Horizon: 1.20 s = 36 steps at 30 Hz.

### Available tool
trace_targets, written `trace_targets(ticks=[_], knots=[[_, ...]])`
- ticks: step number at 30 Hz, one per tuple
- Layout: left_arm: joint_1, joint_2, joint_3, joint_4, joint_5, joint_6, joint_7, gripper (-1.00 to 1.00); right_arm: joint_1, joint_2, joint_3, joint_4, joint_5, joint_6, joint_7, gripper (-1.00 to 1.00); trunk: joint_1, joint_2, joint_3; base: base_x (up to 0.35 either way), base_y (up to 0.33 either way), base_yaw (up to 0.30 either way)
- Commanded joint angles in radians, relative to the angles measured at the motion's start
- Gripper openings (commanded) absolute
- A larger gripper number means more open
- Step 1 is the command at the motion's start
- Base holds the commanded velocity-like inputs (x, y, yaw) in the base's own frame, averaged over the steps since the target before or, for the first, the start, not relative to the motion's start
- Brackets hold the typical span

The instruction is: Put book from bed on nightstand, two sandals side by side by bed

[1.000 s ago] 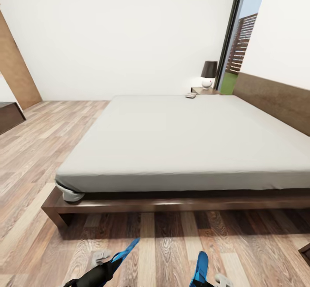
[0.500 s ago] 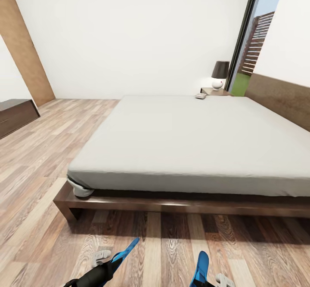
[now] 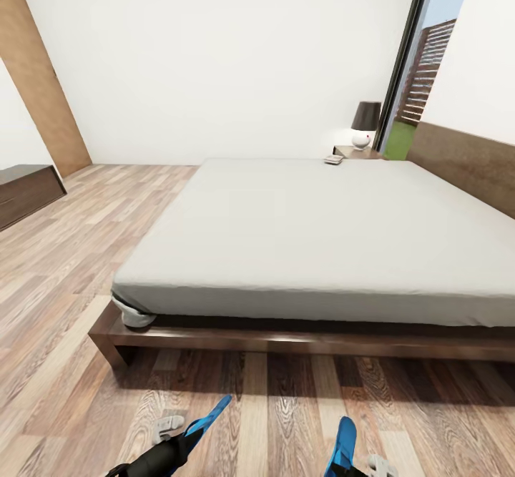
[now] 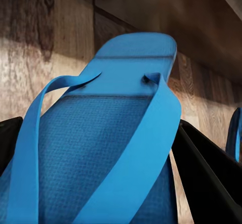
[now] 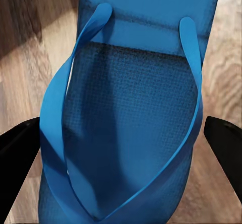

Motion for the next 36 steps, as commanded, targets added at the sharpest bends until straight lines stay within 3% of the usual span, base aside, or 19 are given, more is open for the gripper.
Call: trace_targets(ticks=[1,4,7,12,16,17,20,23,27,30,33,36], knots=[[-0.001,0.000,0.001,0.001,0.002,-0.002,-0.003,-1.00,-0.001,-0.012,0.001,0.002,0.002,-0.003,0.005,-1.00,0.000,0.000,-0.001,0.000,0.000,0.000],[-0.001,0.000,0.001,0.001,0.002,-0.027,-0.002,-1.00,-0.001,-0.030,0.001,0.002,0.001,-0.002,0.006,-1.00,0.000,0.000,-0.001,0.000,0.000,0.000],[-0.001,0.000,0.001,0.001,0.002,-0.101,0.030,-1.00,-0.001,-0.034,0.000,0.002,0.001,-0.001,0.006,-1.00,0.000,0.000,-0.001,0.000,0.000,0.000],[-0.001,0.000,-0.001,-0.004,0.002,-0.210,0.268,-1.00,-0.001,-0.040,-0.002,0.001,0.002,-0.001,0.006,-1.00,0.000,0.000,-0.001,0.000,0.000,0.000],[-0.001,-0.015,-0.004,-0.011,0.000,-0.237,0.401,-1.00,-0.001,-0.061,-0.004,0.000,0.001,-0.001,0.006,-1.00,0.000,0.000,-0.001,0.000,0.000,0.000],[-0.001,-0.022,-0.005,-0.015,0.000,-0.263,0.463,-1.00,-0.001,-0.072,-0.005,0.000,0.001,0.000,0.006,-1.00,0.000,0.000,-0.001,0.000,0.000,0.000],[-0.001,-0.032,-0.005,-0.016,-0.001,-0.323,0.565,-1.00,-0.001,-0.083,-0.006,-0.002,0.001,0.000,0.007,-1.00,0.000,0.000,-0.001,0.000,0.000,0.000],[-0.001,-0.034,-0.005,-0.013,-0.001,-0.384,0.632,-1.00,-0.001,-0.096,-0.006,-0.003,0.001,0.002,0.009,-1.00,0.000,0.000,-0.001,0.000,0.000,0.000],[-0.001,-0.035,-0.005,-0.009,-0.002,-0.413,0.656,-1.00,-0.001,-0.147,-0.005,-0.004,0.000,0.004,0.015,-1.00,0.000,0.000,-0.001,0.000,0.000,0.000],[-0.001,-0.035,-0.004,-0.007,-0.002,-0.419,0.661,-1.00,-0.001,-0.203,-0.006,-0.006,-0.001,0.007,0.084,-1.00,0.000,0.000,-0.001,0.000,0.000,0.000],[-0.001,-0.035,-0.004,-0.007,-0.002,-0.420,0.663,-1.00,-0.001,-0.234,-0.010,-0.008,-0.001,0.031,0.240,-1.00,0.000,0.000,-0.001,0.000,0.000,0.000],[-0.001,-0.035,-0.004,-0.007,-0.002,-0.420,0.663,-1.00,-0.002,-0.251,-0.011,-0.016,-0.001,0.110,0.389,-1.00,0.000,0.000,-0.001,0.000,0.000,0.000]])
